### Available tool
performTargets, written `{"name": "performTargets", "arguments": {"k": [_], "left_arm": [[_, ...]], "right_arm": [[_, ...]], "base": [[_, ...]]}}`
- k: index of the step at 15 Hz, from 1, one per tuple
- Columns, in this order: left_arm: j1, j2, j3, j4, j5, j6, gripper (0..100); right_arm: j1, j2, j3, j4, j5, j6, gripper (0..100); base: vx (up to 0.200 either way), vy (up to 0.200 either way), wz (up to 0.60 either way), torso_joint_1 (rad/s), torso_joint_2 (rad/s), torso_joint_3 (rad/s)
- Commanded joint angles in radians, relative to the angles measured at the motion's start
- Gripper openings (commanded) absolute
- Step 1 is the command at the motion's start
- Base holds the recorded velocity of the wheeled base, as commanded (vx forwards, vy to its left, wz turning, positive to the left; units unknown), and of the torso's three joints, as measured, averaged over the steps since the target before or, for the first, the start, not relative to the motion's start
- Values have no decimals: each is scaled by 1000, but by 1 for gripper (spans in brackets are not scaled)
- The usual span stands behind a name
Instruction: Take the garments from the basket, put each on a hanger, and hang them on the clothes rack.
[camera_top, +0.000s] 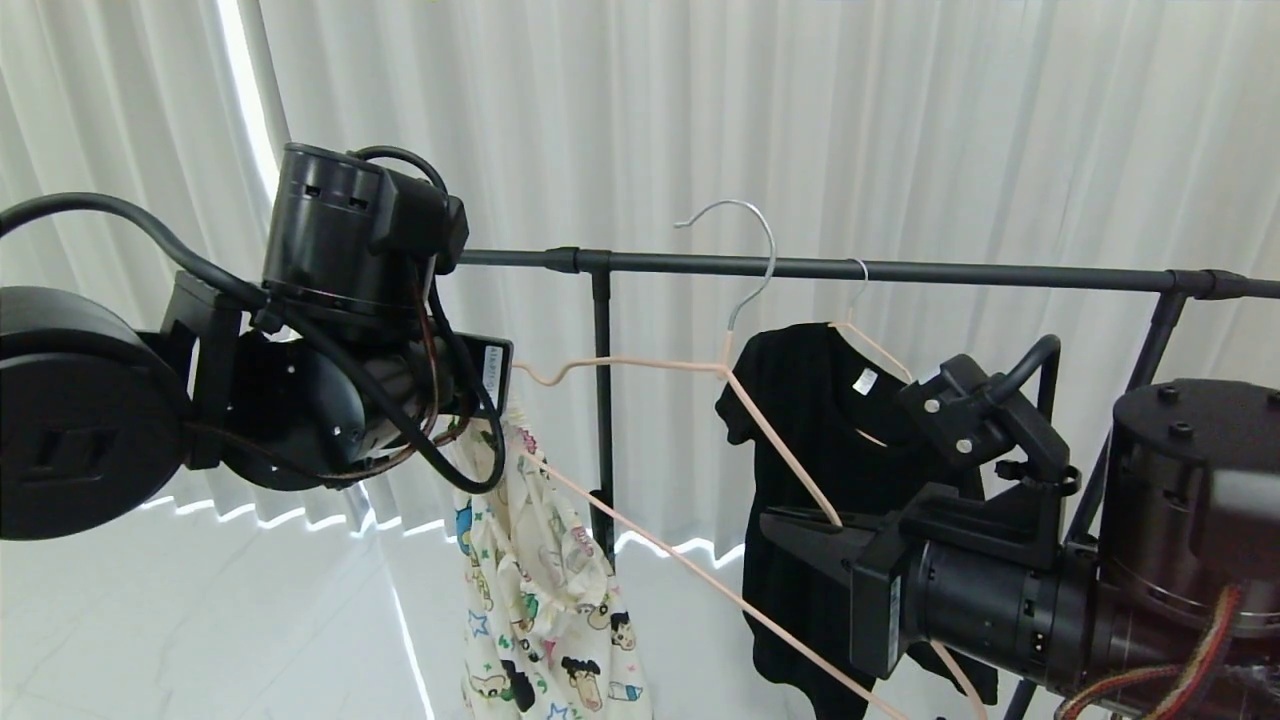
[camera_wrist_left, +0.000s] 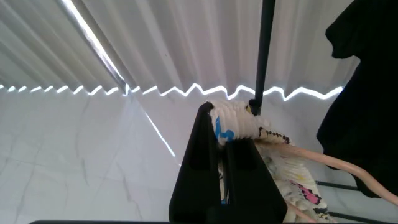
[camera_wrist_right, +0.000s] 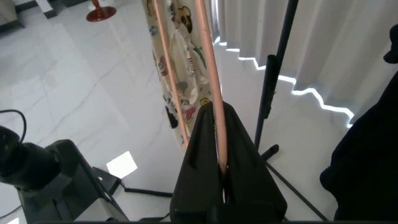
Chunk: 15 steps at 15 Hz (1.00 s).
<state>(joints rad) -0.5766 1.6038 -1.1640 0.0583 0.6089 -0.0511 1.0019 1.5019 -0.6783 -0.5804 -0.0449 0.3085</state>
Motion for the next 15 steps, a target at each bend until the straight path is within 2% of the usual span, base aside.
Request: {"name": "performTargets", "arguments": {"k": [1,3,4,10,15], "left_arm": [[-55,-4,-8,0,0,-32,0],[-124,-7,-14,3,0,-107,0],[-146,-21,-11,17,0,-118,0],[-164,-27,-59,28,-1,-136,0],[-278,-27,-100,28,-6,-177,0]], "right_arm": [[0,4,-1,-1,-1,0,0],[0,26,-4,-2,-3,-2,0],[0,35,-14,-2,-4,-2,0],[18,101,-58,-25,-29,0,0],[49,149,-90,-61,-29,4,0]], "base": [[0,0,0,0,0,0],[0,0,0,0,0,0],[0,0,0,0,0,0],[0,0,0,0,0,0],[0,0,0,0,0,0]]}}
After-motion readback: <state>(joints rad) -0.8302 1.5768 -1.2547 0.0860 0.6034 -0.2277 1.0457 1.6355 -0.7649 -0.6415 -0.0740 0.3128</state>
